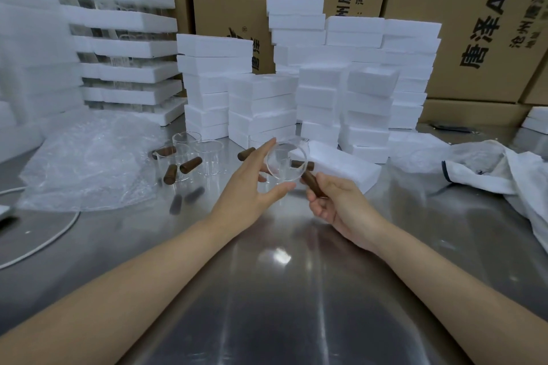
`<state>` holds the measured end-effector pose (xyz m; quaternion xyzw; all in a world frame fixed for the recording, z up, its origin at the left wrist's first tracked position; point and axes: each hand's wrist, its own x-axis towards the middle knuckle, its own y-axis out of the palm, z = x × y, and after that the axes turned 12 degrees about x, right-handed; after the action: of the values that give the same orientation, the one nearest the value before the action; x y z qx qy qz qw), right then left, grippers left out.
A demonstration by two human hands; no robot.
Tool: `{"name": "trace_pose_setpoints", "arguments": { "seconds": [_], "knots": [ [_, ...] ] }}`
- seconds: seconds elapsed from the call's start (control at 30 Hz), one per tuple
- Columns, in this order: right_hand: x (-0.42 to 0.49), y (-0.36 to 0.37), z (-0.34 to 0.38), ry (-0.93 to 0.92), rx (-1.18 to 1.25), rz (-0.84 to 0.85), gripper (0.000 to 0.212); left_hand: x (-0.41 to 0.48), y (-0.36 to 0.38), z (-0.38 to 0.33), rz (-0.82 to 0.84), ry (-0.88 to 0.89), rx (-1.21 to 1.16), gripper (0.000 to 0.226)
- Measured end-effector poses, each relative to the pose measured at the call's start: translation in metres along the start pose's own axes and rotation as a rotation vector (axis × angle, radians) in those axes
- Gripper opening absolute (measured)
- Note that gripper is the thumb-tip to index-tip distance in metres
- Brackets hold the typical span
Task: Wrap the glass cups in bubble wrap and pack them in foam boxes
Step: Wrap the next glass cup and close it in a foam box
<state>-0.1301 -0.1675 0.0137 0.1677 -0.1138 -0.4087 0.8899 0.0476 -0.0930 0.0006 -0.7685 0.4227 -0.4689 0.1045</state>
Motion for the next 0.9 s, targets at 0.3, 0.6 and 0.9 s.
{"name": "trace_pose_setpoints", "arguments": {
  "seconds": [0.3,0.6,0.9],
  "knots": [
    [0.003,0.012,-0.005,0.090,0.092,0.062,0.035,0.006,0.004,0.008,-0.030,0.034,-0.015,0.072],
    [0.031,0.031,-0.018,-0.085,-0.158,-0.025,0.041,0.023,0.015,0.013,-0.101,0.092,0.030,0.077],
    [0.050,0.033,-0.020,-0.096,-0.203,-0.041,0.031,0.025,0.011,0.014,-0.176,0.020,0.145,0.075]
  ]
}}
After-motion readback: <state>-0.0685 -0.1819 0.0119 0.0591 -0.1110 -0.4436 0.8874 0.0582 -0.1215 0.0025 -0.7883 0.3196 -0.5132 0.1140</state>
